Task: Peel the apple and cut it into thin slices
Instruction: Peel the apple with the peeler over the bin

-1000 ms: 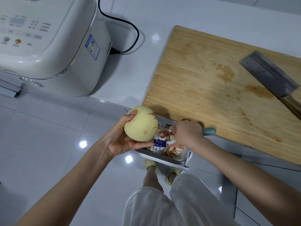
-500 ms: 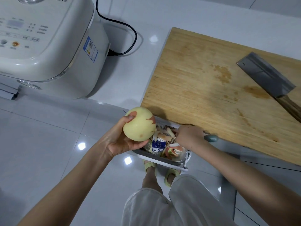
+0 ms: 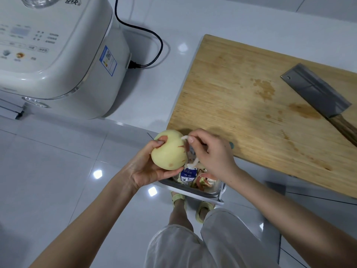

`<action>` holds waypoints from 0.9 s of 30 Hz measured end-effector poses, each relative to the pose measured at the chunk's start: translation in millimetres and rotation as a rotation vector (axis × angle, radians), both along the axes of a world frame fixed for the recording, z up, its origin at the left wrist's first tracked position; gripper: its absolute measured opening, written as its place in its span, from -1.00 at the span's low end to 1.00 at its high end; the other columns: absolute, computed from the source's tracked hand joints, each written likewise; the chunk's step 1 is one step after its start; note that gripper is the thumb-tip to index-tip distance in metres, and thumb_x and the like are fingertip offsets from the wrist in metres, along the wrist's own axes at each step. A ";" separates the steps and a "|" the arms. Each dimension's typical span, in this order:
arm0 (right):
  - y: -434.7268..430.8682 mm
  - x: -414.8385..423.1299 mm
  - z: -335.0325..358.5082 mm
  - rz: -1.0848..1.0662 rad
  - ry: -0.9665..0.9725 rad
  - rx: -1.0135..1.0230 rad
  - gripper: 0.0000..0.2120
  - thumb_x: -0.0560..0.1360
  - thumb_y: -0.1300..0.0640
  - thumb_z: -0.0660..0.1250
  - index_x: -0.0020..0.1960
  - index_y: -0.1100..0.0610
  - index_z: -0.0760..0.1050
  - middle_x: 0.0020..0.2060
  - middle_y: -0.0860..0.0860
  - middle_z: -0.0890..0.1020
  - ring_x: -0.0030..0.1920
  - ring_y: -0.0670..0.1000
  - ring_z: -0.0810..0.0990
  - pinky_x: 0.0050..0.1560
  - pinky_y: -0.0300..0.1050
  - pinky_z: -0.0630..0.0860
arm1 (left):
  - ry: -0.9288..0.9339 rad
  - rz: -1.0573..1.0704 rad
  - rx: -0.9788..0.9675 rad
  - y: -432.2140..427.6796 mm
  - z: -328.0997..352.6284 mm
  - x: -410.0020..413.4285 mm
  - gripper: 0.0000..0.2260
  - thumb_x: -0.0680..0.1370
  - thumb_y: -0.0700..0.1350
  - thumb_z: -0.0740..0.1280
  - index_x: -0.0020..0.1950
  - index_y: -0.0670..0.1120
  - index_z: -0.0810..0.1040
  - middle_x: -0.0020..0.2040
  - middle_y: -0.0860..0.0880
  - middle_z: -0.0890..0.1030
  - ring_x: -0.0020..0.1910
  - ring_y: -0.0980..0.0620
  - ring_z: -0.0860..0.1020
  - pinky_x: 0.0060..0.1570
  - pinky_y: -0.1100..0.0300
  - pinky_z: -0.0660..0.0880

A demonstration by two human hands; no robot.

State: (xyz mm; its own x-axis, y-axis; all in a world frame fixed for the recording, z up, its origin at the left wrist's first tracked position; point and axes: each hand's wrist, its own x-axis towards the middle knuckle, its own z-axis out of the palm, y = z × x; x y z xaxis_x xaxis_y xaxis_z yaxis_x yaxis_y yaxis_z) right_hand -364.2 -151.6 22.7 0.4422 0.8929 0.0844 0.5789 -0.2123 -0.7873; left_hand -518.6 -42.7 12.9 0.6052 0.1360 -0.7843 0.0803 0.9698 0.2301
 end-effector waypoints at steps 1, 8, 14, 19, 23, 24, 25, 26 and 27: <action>2.7 -2.4 0.8 -0.005 -0.086 0.044 -0.76 0.54 0.00 0.18 -0.14 0.07 0.57 -0.53 -0.13 0.47 -0.53 -0.14 0.36 -0.46 -0.32 0.21 | -0.004 -0.009 0.006 -1.8 1.6 2.0 -0.53 0.04 -0.14 0.65 -0.07 -0.09 0.69 -0.03 -0.22 0.65 -0.08 -0.24 0.63 -0.06 -0.17 0.58; 10.2 -5.7 3.8 -0.044 -0.423 0.243 -0.81 0.46 0.10 0.30 -0.29 0.10 0.58 -0.57 -0.09 0.50 -0.52 -0.02 0.48 -0.35 -0.21 0.34 | 0.061 -0.039 0.090 -7.4 9.1 8.5 -0.79 0.39 -0.02 0.38 -0.04 -0.08 0.61 -0.12 -0.18 0.65 -0.14 -0.16 0.64 -0.14 -0.07 0.60; 0.5 2.6 -4.8 -0.062 -0.235 0.195 -0.75 0.53 0.05 0.23 -0.24 0.09 0.59 -0.57 -0.09 0.50 -0.53 -0.07 0.44 -0.38 -0.23 0.30 | 0.029 -0.080 0.048 -8.3 7.8 3.7 -0.36 0.13 -0.06 0.61 0.16 -0.13 0.52 -0.03 -0.23 0.63 -0.10 -0.20 0.63 -0.13 -0.10 0.60; -1.9 1.4 -9.2 -0.091 -0.109 0.153 -0.74 0.55 0.01 0.19 -0.19 0.08 0.57 -0.56 -0.07 0.49 -0.52 -0.08 0.45 -0.42 -0.26 0.27 | -0.019 -0.075 -0.032 -9.1 7.8 1.5 -0.24 -0.03 -0.06 0.65 0.12 -0.19 0.55 -0.08 -0.27 0.63 -0.17 -0.22 0.64 -0.22 -0.09 0.60; -4.2 -2.2 -13.3 -0.067 -0.088 0.134 -0.74 0.56 0.01 0.18 -0.17 0.07 0.57 -0.54 -0.06 0.52 -0.52 -0.07 0.46 -0.48 -0.16 0.36 | -0.003 -0.085 -0.041 -11.1 7.4 -2.4 -0.21 0.00 -0.06 0.65 0.17 -0.20 0.51 -0.06 -0.29 0.62 -0.15 -0.24 0.63 -0.21 -0.09 0.60; -5.0 -2.9 -15.3 -0.060 -0.089 0.117 -0.74 0.56 -0.01 0.17 -0.16 0.07 0.56 -0.53 -0.06 0.52 -0.52 -0.07 0.47 -0.49 -0.15 0.37 | 0.005 -0.086 -0.051 -11.8 7.3 -3.5 -0.20 0.00 -0.06 0.65 0.18 -0.21 0.50 -0.05 -0.29 0.62 -0.14 -0.25 0.63 -0.20 -0.09 0.61; -5.6 -3.5 -17.5 -0.057 -0.092 0.098 -0.74 0.56 -0.02 0.16 -0.16 0.06 0.56 -0.53 -0.06 0.53 -0.53 -0.08 0.46 -0.49 -0.16 0.36 | 0.011 -0.086 -0.060 -12.5 6.6 -4.7 -0.20 0.00 -0.07 0.65 0.18 -0.21 0.49 -0.05 -0.29 0.62 -0.14 -0.25 0.62 -0.19 -0.09 0.61; -5.8 -3.6 -19.4 -0.062 -0.096 0.068 -0.74 0.56 -0.02 0.16 -0.16 0.05 0.55 -0.53 -0.06 0.53 -0.54 -0.08 0.45 -0.49 -0.18 0.34 | 0.014 -0.084 -0.069 -13.3 6.0 -6.3 -0.18 -0.01 -0.07 0.65 0.20 -0.21 0.48 -0.04 -0.30 0.61 -0.13 -0.25 0.62 -0.19 -0.08 0.61; -6.8 -3.1 -23.2 -0.073 -0.102 0.021 -0.76 0.55 -0.01 0.16 -0.16 0.04 0.55 -0.53 -0.06 0.53 -0.54 -0.08 0.45 -0.49 -0.19 0.34 | 0.014 -0.081 -0.077 -13.9 6.0 -7.9 -0.14 -0.03 -0.08 0.65 0.23 -0.21 0.47 -0.02 -0.30 0.61 -0.12 -0.25 0.62 -0.19 -0.08 0.61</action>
State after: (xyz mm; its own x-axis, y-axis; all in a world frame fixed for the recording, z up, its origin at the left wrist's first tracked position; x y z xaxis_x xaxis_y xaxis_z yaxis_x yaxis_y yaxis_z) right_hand -367.2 -158.4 -0.5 0.4940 0.8564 0.1504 0.6400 -0.2411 -0.7296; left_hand -526.4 -56.6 18.8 0.6004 0.0259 -0.7993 0.1618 0.9749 0.1532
